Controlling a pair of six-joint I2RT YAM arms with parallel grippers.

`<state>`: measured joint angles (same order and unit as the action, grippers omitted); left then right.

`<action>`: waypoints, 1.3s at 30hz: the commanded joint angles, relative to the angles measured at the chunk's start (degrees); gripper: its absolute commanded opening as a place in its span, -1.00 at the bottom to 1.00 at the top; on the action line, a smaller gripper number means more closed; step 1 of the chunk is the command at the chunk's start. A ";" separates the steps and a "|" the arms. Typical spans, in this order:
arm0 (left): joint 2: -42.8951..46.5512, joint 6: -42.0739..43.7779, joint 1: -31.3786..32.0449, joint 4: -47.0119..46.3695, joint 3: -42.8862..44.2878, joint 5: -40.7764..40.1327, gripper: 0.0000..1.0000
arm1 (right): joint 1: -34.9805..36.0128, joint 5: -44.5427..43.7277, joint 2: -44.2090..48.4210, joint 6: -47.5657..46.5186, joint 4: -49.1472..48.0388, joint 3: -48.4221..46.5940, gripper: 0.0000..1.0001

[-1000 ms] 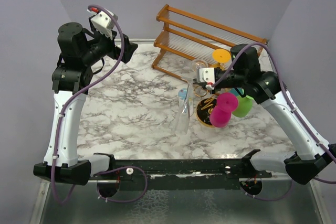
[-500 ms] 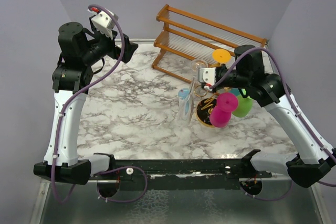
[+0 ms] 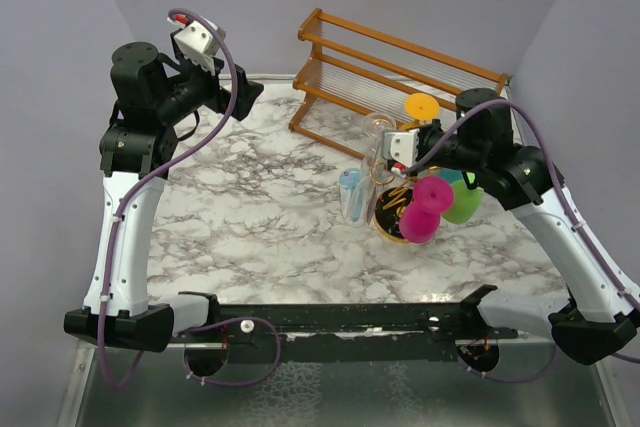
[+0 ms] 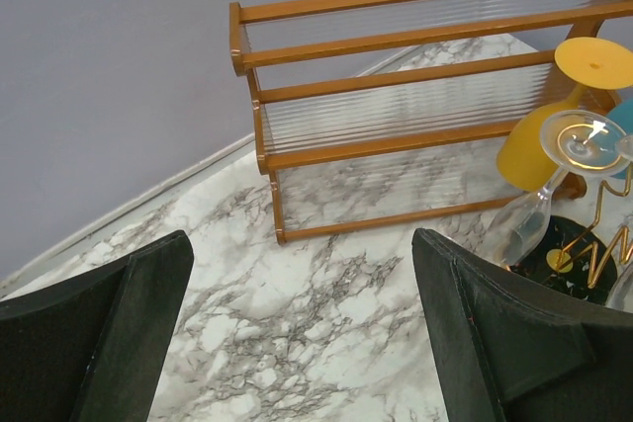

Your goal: Place the wine glass upside down on the wine glass rack

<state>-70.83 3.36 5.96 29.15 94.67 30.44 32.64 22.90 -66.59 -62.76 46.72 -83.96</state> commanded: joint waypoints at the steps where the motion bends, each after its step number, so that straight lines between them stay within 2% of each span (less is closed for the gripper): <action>1: -0.10 -0.14 -0.42 -1.57 0.07 1.56 0.92 | 0.34 -3.05 2.34 -1.11 0.55 0.61 -0.98; 19: 0.23 -0.18 -0.44 -1.58 -0.34 2.68 0.92 | 0.32 -7.67 6.64 -1.92 1.14 3.53 -0.98; 39: 0.60 0.12 -0.42 -1.69 -1.23 3.39 0.92 | 0.32 3.74 7.56 -0.72 5.66 1.11 -0.98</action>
<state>-70.83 3.38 5.96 28.82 94.02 31.99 32.64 22.41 -59.77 -64.34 52.29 -80.58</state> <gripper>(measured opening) 0.957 0.042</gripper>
